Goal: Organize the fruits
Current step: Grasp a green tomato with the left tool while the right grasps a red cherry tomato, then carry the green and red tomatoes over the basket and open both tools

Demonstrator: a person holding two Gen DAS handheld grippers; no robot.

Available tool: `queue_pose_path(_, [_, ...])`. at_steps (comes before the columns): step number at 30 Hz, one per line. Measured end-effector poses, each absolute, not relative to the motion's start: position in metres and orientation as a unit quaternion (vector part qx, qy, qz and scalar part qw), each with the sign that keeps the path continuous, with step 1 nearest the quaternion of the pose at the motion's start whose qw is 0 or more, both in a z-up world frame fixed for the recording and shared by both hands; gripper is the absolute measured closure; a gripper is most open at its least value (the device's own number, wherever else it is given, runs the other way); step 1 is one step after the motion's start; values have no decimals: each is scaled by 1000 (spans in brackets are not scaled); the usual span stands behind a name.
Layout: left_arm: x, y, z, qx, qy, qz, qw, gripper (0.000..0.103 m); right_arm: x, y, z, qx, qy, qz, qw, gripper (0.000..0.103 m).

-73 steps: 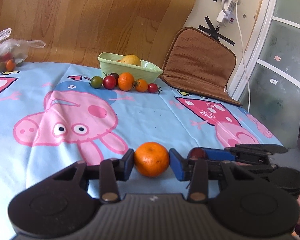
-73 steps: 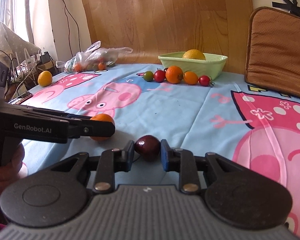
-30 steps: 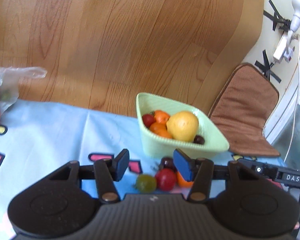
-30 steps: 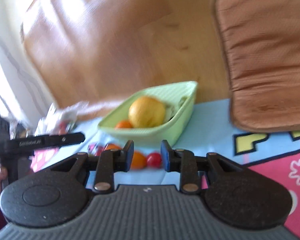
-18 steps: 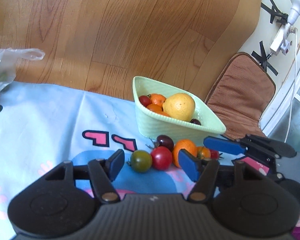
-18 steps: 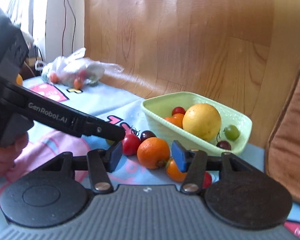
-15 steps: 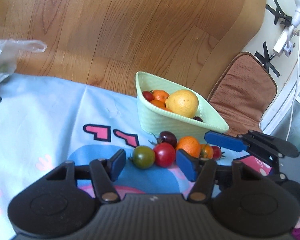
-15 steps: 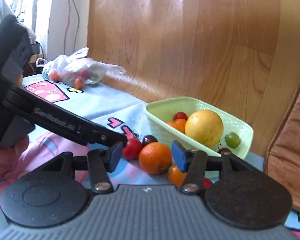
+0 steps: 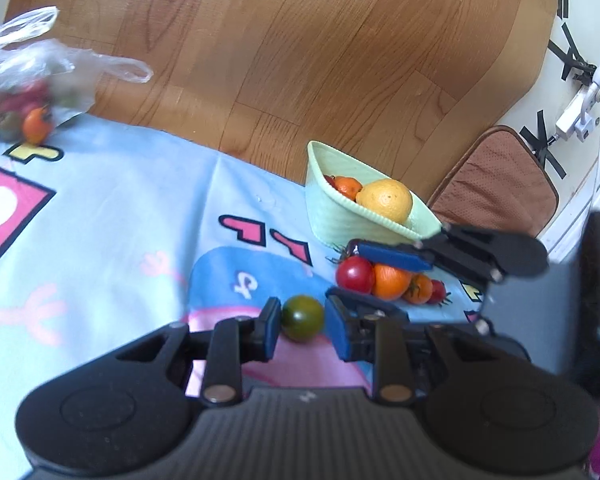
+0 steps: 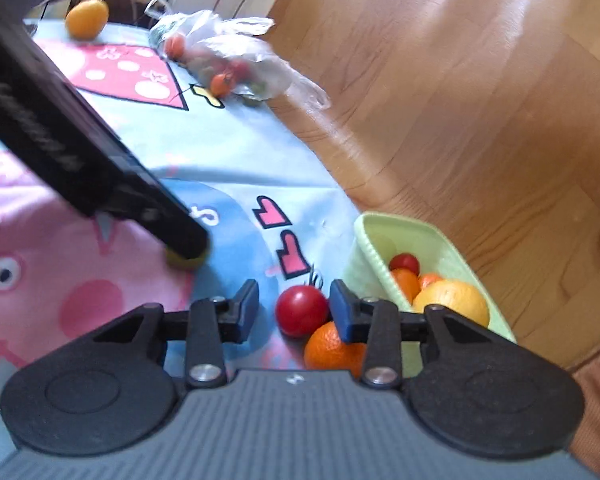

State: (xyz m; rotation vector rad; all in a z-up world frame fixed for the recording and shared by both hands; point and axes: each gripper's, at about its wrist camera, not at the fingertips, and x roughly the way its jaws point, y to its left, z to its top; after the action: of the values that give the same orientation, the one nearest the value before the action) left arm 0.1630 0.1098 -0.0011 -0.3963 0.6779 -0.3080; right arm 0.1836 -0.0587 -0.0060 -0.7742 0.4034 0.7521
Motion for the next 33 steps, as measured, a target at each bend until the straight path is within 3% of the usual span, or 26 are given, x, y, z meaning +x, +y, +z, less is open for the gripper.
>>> queue_pose_path(3, [159, 109, -2, -186, 320, -150, 917, 78, 201, -51, 5, -373, 238, 371, 816, 63])
queue_pose_path(5, [159, 108, -2, -185, 319, -152, 917, 78, 198, -49, 4, -397, 235, 365, 809, 72])
queue_pose_path(9, [153, 105, 0, -179, 319, -161, 917, 78, 167, -57, 0, -387, 213, 358, 822, 72])
queue_pose_path(21, [65, 47, 1, -115, 330, -250, 903, 78, 40, -180, 9, -77, 271, 290, 915, 72])
queue_pose_path(31, [14, 8, 5, -54, 322, -242, 914, 77, -4, -195, -3, -56, 257, 256, 930, 71])
queue_pose_path(33, [12, 6, 9, -45, 317, -231, 919, 73, -3, -196, -6, -51, 254, 255, 932, 71])
